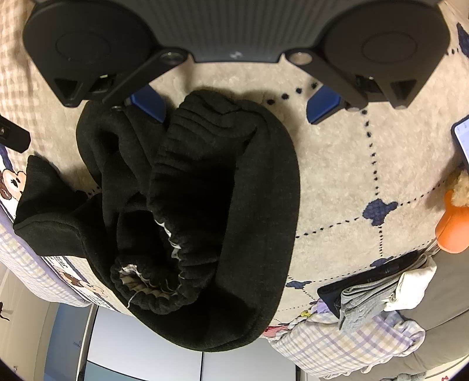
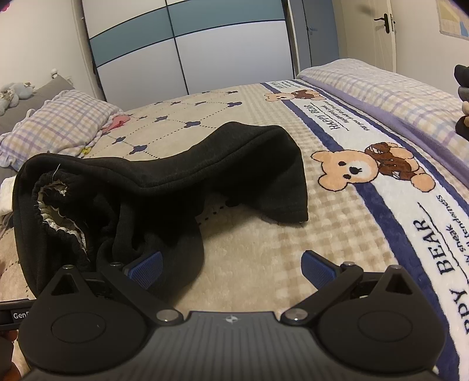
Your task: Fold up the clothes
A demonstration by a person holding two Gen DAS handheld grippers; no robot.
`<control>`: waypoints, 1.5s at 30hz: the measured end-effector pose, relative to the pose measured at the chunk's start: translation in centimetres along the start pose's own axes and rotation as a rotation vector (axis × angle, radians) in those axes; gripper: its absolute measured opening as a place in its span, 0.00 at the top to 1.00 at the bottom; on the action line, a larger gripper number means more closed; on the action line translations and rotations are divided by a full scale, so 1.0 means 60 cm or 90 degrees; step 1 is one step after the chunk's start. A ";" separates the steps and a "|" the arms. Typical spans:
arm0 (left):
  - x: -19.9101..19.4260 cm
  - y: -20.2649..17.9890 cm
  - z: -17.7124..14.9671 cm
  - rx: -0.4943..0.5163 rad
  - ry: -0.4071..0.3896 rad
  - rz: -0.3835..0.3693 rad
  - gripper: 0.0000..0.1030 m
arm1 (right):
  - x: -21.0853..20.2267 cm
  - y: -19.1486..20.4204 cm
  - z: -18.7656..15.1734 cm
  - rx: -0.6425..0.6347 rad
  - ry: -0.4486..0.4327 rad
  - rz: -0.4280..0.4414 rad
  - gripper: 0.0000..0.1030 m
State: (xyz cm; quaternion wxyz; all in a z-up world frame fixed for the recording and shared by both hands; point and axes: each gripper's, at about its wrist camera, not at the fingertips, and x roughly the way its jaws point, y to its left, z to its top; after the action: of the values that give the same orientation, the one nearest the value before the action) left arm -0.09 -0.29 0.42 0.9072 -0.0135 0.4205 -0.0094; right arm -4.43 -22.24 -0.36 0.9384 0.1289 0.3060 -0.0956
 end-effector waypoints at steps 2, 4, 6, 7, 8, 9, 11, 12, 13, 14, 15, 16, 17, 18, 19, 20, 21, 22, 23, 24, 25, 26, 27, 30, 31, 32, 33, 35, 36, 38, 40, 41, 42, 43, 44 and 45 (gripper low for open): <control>0.001 0.001 0.000 -0.001 0.001 0.000 0.00 | -0.001 0.000 0.000 0.001 0.000 0.001 0.00; 0.000 0.002 0.001 -0.003 0.001 -0.002 0.00 | -0.002 0.001 -0.001 0.001 0.000 0.001 0.00; 0.000 0.002 0.001 -0.005 0.000 -0.003 0.00 | -0.001 0.001 0.000 0.001 0.002 0.000 0.00; 0.000 0.001 0.001 -0.005 0.001 -0.003 0.00 | 0.000 0.001 0.000 0.001 0.003 0.000 0.00; 0.001 0.001 0.001 -0.006 0.001 -0.003 0.00 | 0.001 0.001 0.001 0.001 0.005 0.000 0.00; 0.001 0.001 0.001 -0.006 0.001 -0.003 0.00 | 0.001 0.001 0.002 0.001 0.006 0.000 0.00; 0.001 0.002 0.001 -0.008 0.001 -0.004 0.00 | 0.001 0.002 0.001 0.000 0.007 0.000 0.00; 0.001 0.002 0.001 -0.008 0.001 -0.004 0.00 | 0.001 0.002 0.001 0.000 0.007 -0.001 0.00; 0.001 0.002 0.001 -0.009 0.001 -0.005 0.00 | 0.001 0.002 0.001 0.000 0.007 -0.001 0.00; 0.001 0.003 0.001 -0.010 0.000 -0.005 0.00 | 0.001 0.002 0.001 0.000 0.008 -0.001 0.00; 0.001 0.003 0.001 -0.011 0.001 -0.005 0.00 | 0.001 0.001 0.001 0.000 0.008 -0.001 0.00; 0.001 0.003 0.001 -0.012 0.001 -0.005 0.00 | 0.001 0.001 0.000 0.000 0.009 -0.001 0.00; 0.002 0.003 0.001 -0.012 0.001 -0.006 0.00 | 0.002 0.001 0.000 0.000 0.010 -0.001 0.00; 0.002 0.003 0.001 -0.012 0.001 -0.006 0.00 | 0.002 0.001 0.000 0.000 0.011 -0.001 0.00; 0.002 0.003 0.001 -0.013 0.001 -0.006 0.00 | 0.002 0.002 0.000 0.001 0.012 -0.001 0.00; 0.002 0.003 0.001 -0.013 0.001 -0.007 0.00 | 0.003 0.002 0.001 0.001 0.012 -0.001 0.00; 0.002 0.003 0.002 -0.013 0.001 -0.007 0.00 | 0.003 0.002 0.001 0.000 0.013 -0.001 0.00; 0.002 0.003 0.002 -0.013 0.001 -0.007 0.00 | 0.003 0.002 0.001 0.000 0.014 -0.001 0.00; 0.002 0.002 0.001 -0.014 0.001 -0.007 0.00 | 0.003 0.002 0.001 0.000 0.014 -0.001 0.00; 0.001 0.002 0.001 -0.014 0.001 -0.007 0.00 | 0.003 0.003 0.002 0.000 0.015 -0.002 0.00; 0.001 0.002 0.001 -0.014 0.001 -0.007 0.00 | 0.003 0.003 0.002 0.000 0.015 -0.003 0.00; 0.002 0.002 0.001 -0.014 0.001 -0.008 0.00 | 0.004 0.003 0.002 0.001 0.016 -0.003 0.00; 0.002 0.002 0.001 -0.015 0.001 -0.007 0.00 | 0.004 0.003 0.002 0.001 0.016 -0.004 0.00; 0.002 0.000 0.000 -0.014 0.002 -0.007 0.00 | 0.004 0.001 0.002 0.004 0.018 -0.005 0.00; 0.002 0.000 0.000 -0.013 0.002 -0.007 0.00 | 0.004 0.000 0.002 0.005 0.019 -0.005 0.00; 0.002 -0.001 -0.001 -0.013 0.002 -0.007 0.00 | 0.005 0.000 0.002 0.006 0.019 -0.005 0.00; 0.003 -0.001 0.000 -0.013 0.002 -0.007 0.00 | 0.005 -0.001 0.002 0.006 0.020 -0.005 0.00; 0.003 -0.001 0.000 -0.013 0.002 -0.007 0.00 | 0.005 -0.001 0.002 0.007 0.021 -0.004 0.00; 0.003 0.000 0.000 -0.013 0.001 -0.007 0.00 | 0.005 -0.002 0.002 0.008 0.021 -0.004 0.00; 0.003 0.000 0.000 -0.015 0.001 -0.008 0.00 | 0.005 -0.002 0.002 0.008 0.021 -0.005 0.00; 0.003 0.000 0.000 -0.017 0.001 -0.008 0.00 | 0.006 -0.002 0.002 0.008 0.021 -0.006 0.00; 0.003 0.000 0.000 -0.017 0.001 -0.009 0.00 | 0.006 -0.002 0.002 0.008 0.021 -0.006 0.00; 0.003 0.000 0.000 -0.017 0.002 -0.009 0.00 | 0.006 -0.002 0.002 0.009 0.021 -0.006 0.00; 0.002 0.000 -0.001 -0.017 0.002 -0.009 0.00 | 0.006 -0.003 0.001 0.009 0.022 -0.006 0.00; 0.003 0.000 -0.001 -0.017 0.001 -0.010 0.00 | 0.006 -0.003 0.001 0.010 0.022 -0.007 0.00; 0.003 0.000 -0.001 -0.017 0.001 -0.010 0.00 | 0.006 -0.002 0.001 0.010 0.023 -0.007 0.00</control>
State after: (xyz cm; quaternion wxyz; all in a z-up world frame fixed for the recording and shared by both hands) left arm -0.03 -0.32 0.26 0.9063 -0.0288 0.4214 -0.0107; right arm -4.13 -22.43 -0.56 0.9313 0.1360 0.3226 -0.1004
